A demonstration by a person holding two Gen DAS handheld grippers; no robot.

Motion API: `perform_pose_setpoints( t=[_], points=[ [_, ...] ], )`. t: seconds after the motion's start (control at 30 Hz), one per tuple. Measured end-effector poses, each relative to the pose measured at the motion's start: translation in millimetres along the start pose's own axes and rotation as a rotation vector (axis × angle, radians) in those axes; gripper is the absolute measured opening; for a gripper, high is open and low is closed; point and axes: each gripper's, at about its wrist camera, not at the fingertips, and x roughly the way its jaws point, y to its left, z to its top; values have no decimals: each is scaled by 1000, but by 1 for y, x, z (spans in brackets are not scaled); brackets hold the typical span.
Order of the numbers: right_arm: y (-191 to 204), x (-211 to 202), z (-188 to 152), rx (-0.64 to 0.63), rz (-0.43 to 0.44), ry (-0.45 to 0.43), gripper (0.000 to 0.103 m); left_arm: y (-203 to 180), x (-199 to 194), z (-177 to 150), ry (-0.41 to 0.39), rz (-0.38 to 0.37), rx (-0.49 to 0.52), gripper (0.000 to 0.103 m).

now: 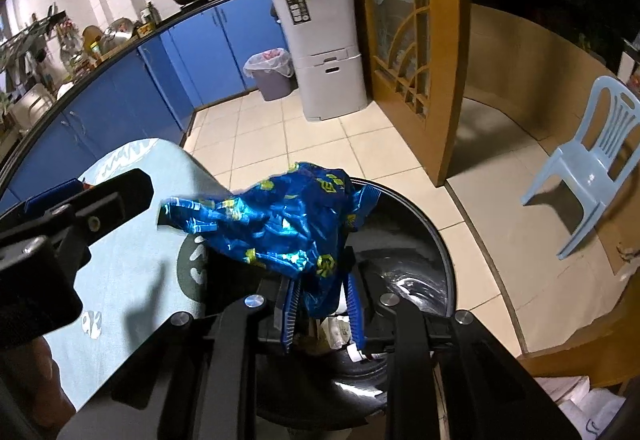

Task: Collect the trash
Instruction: 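Open right tool to drop the foil into the bin while left tool drops the receipt, then move both open tools back over the table toward the blue tin and orange box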

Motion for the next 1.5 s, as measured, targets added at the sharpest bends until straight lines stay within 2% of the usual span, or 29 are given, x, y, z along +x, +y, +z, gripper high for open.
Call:
perform_pose_setpoints(
  t=[0.03,0.07,0.1,0.57,0.9,1.17,1.33,1.5],
  points=[
    [2,0,-1,-12,-10,-7,29,1,0,0,0,4,-1,99],
    [4,-1,-1,-14,-16,-13,59,2,0,-1,0,5,-3,99],
    [5,-1,-1,-11,-11,-18,97,4,0,-1,1,7,-5,99],
    [17,-6,5,-10,5,-10,97,25,-10,-4,0,13,-48,99],
    [47,-15,11,-54,11,-19,97,54,-28,-8,-20,21,-91,99],
    [101,-15,14,-127,57,-27,97,105,-52,-21,-41,67,-157,99],
    [148,-5,11,-189,106,-5,97,158,-65,-35,-38,115,-238,99],
    [204,9,6,-267,147,18,97,219,-76,-58,-34,195,-321,99]
  ],
)
